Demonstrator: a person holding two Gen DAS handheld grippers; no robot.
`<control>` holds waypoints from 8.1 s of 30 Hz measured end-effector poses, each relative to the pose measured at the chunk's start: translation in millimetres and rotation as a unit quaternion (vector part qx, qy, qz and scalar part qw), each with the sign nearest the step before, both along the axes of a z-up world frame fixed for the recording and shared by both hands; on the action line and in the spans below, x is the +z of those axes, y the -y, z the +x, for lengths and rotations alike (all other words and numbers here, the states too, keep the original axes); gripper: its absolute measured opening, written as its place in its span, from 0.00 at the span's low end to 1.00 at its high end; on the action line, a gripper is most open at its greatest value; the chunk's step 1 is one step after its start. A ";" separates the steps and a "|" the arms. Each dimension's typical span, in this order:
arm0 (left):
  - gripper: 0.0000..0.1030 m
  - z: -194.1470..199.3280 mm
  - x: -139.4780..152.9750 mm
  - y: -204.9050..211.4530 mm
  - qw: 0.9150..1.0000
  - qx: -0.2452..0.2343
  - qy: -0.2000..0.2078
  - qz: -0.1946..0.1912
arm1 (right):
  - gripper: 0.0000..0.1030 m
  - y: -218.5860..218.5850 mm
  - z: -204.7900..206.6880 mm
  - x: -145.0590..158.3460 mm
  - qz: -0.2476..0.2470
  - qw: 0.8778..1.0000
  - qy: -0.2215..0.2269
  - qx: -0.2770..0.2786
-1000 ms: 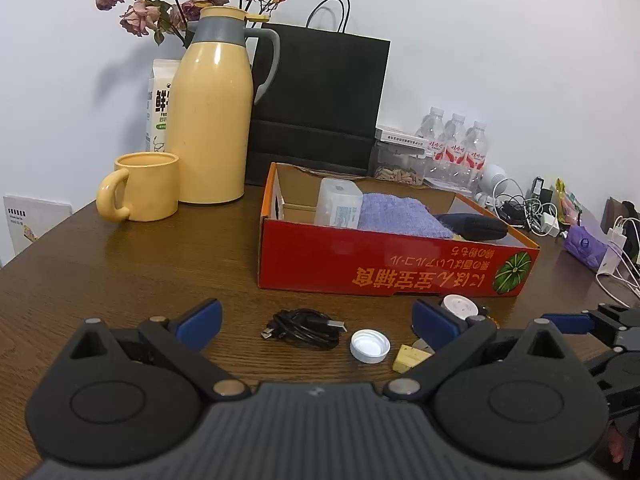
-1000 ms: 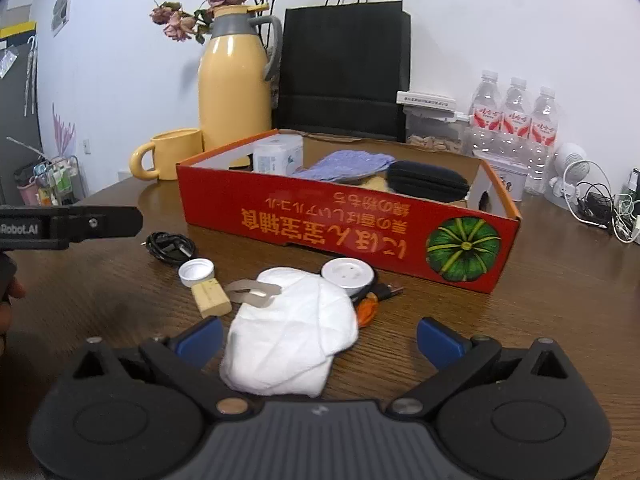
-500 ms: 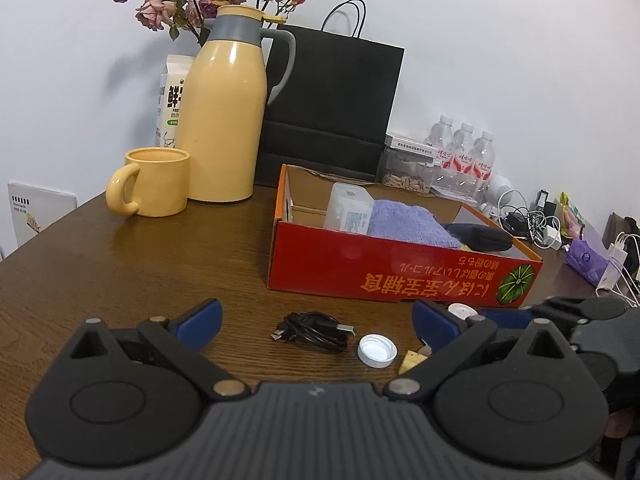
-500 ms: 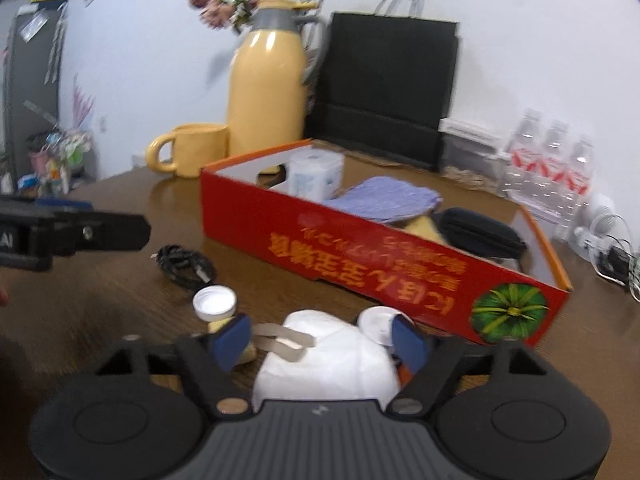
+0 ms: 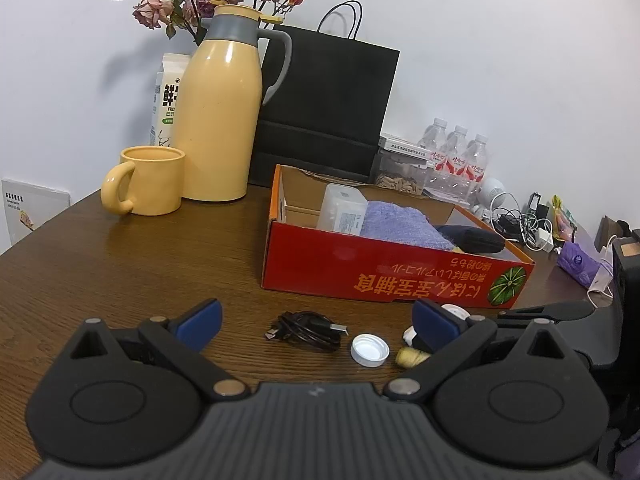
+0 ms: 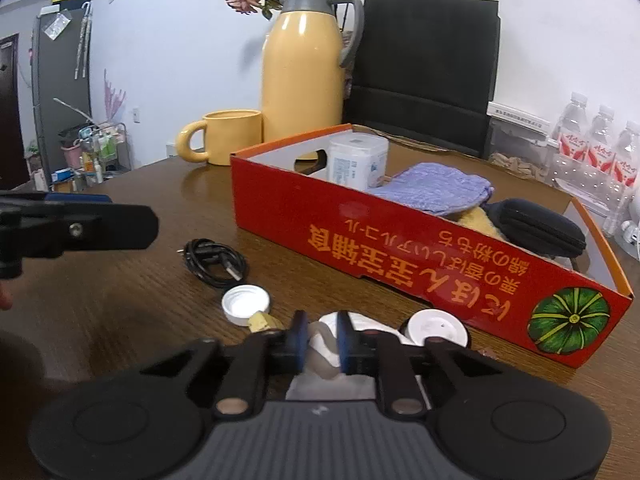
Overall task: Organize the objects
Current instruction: 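Grasp the white cloth with the right gripper while the left gripper grasps the black cable, then carry the white cloth and black cable into the box and open both grippers, then move both tools back toward the white items beside the box, then grasp the white crumpled tissue with the right gripper, then lower the left gripper onto the white round cap and close it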
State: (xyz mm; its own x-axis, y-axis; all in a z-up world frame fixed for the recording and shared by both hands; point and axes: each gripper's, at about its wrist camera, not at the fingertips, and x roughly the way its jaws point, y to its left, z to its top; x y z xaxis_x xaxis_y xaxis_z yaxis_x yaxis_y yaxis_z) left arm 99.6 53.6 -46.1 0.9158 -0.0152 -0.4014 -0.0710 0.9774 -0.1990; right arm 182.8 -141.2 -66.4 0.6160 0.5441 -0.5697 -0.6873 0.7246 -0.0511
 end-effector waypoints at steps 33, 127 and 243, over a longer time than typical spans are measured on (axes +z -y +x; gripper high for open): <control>1.00 61.2 -21.4 -13.1 0.993 0.048 -0.110 0.012 | 0.03 73.2 -24.3 41.3 0.150 0.982 0.083 -0.083; 1.00 205.6 50.3 73.5 0.996 0.047 0.070 0.028 | 1.00 54.0 145.8 54.8 0.104 0.975 0.080 -0.180; 1.00 59.8 -21.0 32.8 0.993 -0.009 -0.100 0.055 | 0.65 53.6 -31.2 21.0 0.041 0.991 0.072 -0.104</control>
